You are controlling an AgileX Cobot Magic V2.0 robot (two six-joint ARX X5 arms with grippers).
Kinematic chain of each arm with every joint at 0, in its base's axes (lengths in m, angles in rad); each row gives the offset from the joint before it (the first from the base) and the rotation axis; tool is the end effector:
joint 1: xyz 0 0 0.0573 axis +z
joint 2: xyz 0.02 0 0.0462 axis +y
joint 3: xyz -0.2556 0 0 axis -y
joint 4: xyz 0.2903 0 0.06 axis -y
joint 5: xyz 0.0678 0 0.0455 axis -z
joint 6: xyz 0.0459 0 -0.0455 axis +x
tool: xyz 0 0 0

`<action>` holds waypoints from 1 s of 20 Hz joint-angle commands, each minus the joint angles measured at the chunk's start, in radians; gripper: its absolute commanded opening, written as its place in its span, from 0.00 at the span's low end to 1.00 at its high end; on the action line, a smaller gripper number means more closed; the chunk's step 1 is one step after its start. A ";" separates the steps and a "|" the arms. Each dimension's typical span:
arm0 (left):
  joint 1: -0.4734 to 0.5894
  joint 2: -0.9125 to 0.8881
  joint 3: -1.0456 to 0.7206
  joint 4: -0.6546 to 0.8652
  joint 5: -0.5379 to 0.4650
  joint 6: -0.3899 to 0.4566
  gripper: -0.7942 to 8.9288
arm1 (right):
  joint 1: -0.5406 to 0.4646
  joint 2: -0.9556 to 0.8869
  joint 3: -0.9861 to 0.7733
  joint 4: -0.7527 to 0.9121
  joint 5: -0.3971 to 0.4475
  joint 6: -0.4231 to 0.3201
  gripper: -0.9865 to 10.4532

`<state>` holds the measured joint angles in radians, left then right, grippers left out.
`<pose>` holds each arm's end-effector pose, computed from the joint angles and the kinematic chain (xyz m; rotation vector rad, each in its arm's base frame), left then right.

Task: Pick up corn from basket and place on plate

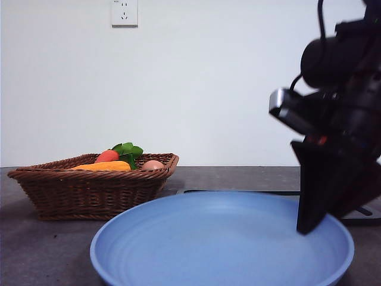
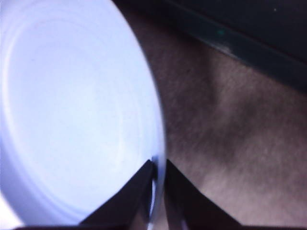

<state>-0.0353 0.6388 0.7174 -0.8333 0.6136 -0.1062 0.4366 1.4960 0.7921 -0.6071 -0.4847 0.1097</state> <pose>0.1752 -0.0326 0.2663 -0.3167 0.7693 -0.5789 0.2527 0.1415 0.1115 0.1189 1.3940 0.7071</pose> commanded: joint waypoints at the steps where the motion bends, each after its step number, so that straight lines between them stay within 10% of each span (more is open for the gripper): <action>1: -0.016 0.056 0.046 0.050 -0.040 0.009 0.47 | 0.006 -0.063 0.008 -0.043 -0.013 -0.013 0.09; 20: -0.340 1.011 0.564 0.199 -0.596 0.217 0.47 | 0.006 -0.663 0.008 -0.257 -0.011 0.104 0.09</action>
<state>-0.3717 1.6402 1.2610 -0.6357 0.0227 0.0856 0.4370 0.8299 0.7921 -0.8742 -0.4908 0.1951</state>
